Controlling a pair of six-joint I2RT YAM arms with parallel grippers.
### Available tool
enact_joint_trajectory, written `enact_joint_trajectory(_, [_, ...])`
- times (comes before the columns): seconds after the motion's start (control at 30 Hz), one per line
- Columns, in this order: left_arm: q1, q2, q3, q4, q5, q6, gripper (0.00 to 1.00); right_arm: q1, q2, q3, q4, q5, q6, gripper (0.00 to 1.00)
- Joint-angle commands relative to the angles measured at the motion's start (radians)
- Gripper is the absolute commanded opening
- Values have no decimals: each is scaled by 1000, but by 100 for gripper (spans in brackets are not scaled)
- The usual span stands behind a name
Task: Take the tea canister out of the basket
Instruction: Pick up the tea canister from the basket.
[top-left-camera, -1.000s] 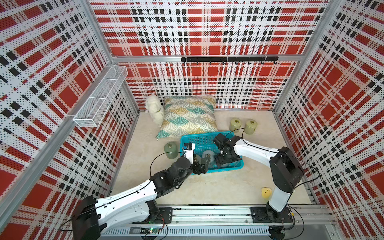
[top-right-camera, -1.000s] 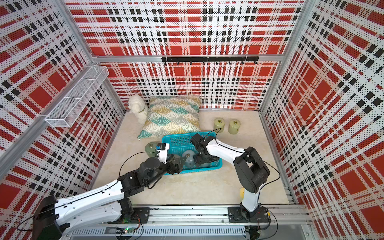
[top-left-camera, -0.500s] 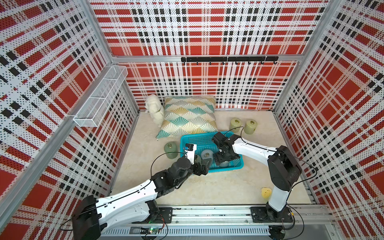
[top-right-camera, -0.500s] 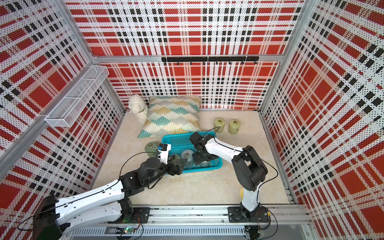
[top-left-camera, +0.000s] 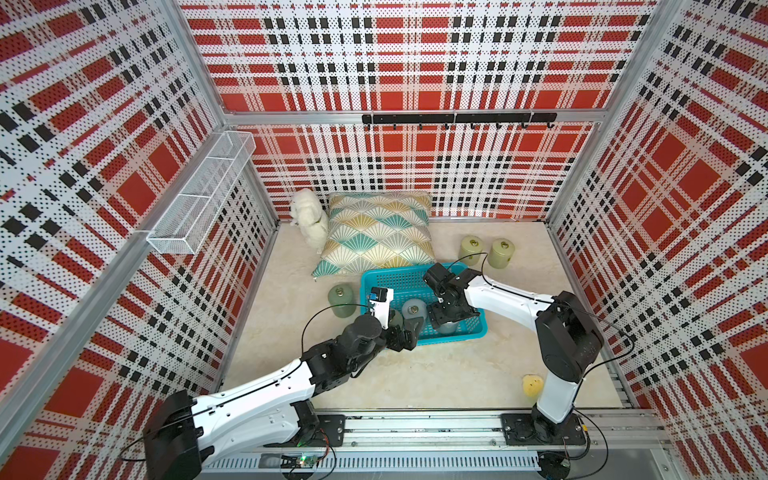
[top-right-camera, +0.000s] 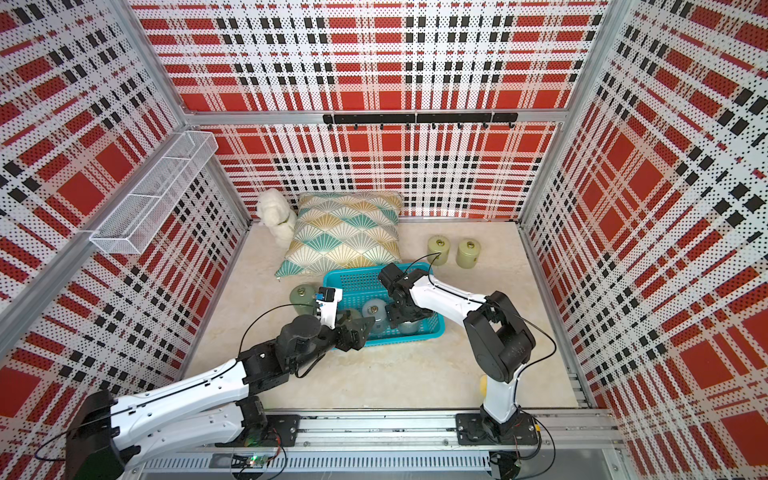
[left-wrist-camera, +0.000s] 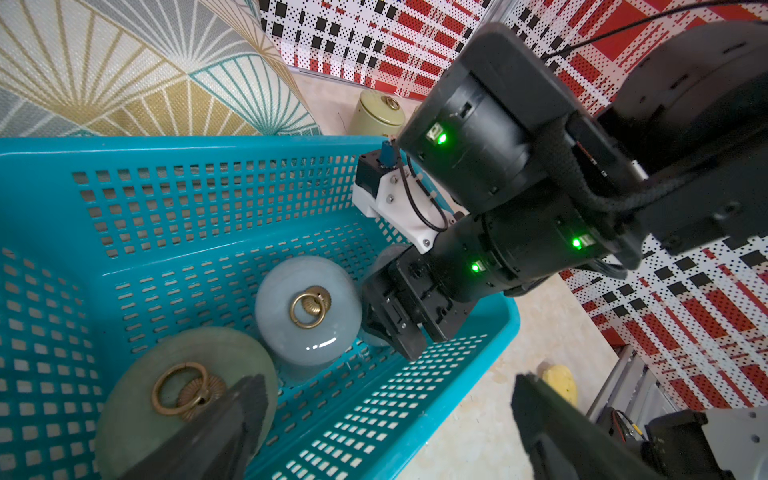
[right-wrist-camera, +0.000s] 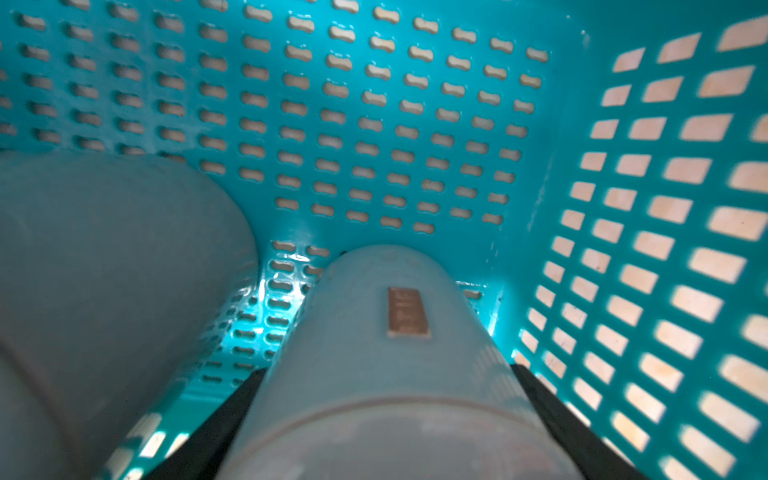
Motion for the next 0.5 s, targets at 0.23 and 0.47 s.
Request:
enact_joint_trajectory(0.23, [-2,9,2,29,4,17,99,0,-85,84,-51,21,8,73])
enact_joint_trajectory(0.47, [-3,13,8,52,8,15,99,-1,-119,149,-101,41,1,73])
